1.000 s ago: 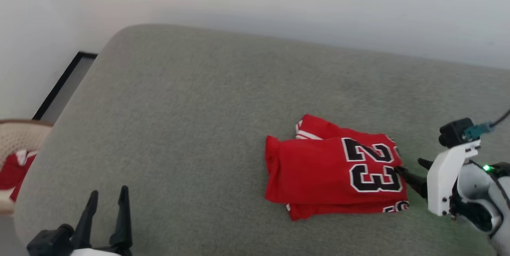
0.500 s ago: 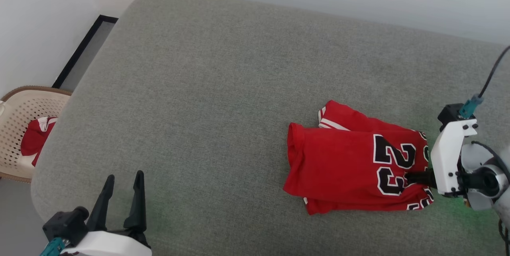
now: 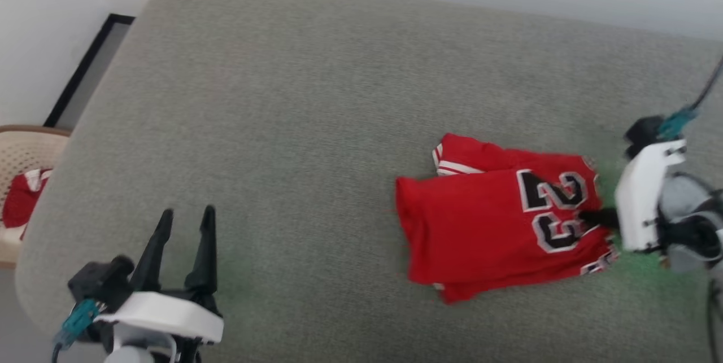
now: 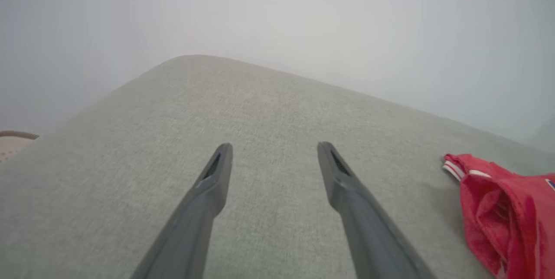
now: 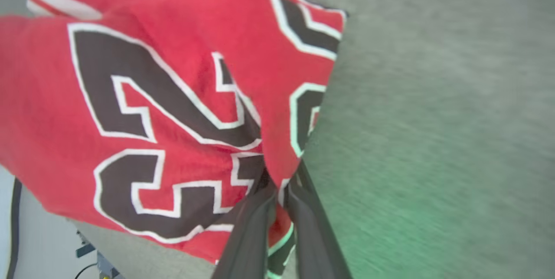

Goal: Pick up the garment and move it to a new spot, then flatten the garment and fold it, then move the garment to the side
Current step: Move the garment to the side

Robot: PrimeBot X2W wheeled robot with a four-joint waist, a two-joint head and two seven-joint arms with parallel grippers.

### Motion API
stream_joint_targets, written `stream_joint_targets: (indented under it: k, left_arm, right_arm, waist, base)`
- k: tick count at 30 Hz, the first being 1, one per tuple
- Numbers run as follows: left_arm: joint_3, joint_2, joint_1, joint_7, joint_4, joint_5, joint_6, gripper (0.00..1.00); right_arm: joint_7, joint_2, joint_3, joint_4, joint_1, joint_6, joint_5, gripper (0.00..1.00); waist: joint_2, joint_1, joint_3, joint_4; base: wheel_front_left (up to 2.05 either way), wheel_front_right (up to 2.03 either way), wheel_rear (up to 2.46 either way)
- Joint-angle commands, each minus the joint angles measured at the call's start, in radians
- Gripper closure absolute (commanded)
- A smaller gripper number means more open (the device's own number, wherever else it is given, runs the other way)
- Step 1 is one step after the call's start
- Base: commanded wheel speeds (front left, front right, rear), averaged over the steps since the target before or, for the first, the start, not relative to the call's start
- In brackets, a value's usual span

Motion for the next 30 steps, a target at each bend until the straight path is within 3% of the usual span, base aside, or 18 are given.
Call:
stream_joint_targets:
  k: [1,15,30]
  left_arm:
    - [-0.009,0.006,-0.022,-0.005,0.001,0.014,-0.003,0.00]
    - [-0.096,0.044,-0.151,-0.005,0.007,0.020,-0.003,0.00]
    - [-0.179,0.043,-0.266,-0.005,0.001,0.019,-0.003,0.00]
  right_arm:
    - [-0.018,-0.031,-0.015,0.002,-0.004,-0.006,-0.013,1.00]
    - [-0.140,-0.158,-0.077,-0.033,-0.069,-0.004,-0.057,1.00]
    - [-0.303,-0.298,-0.061,-0.013,-0.166,-0.004,-0.140,1.00]
  waist:
    - [0.0000,0.0000,0.004,-0.017]
    - [0.0000,0.0000,0.029,-0.164]
    - [0.0000,0.0000,0.095,-0.330]
  base:
    - [0.00,0.00,0.00]
    - [0.00,0.00,0.00]
    - [0.00,0.00,0.00]
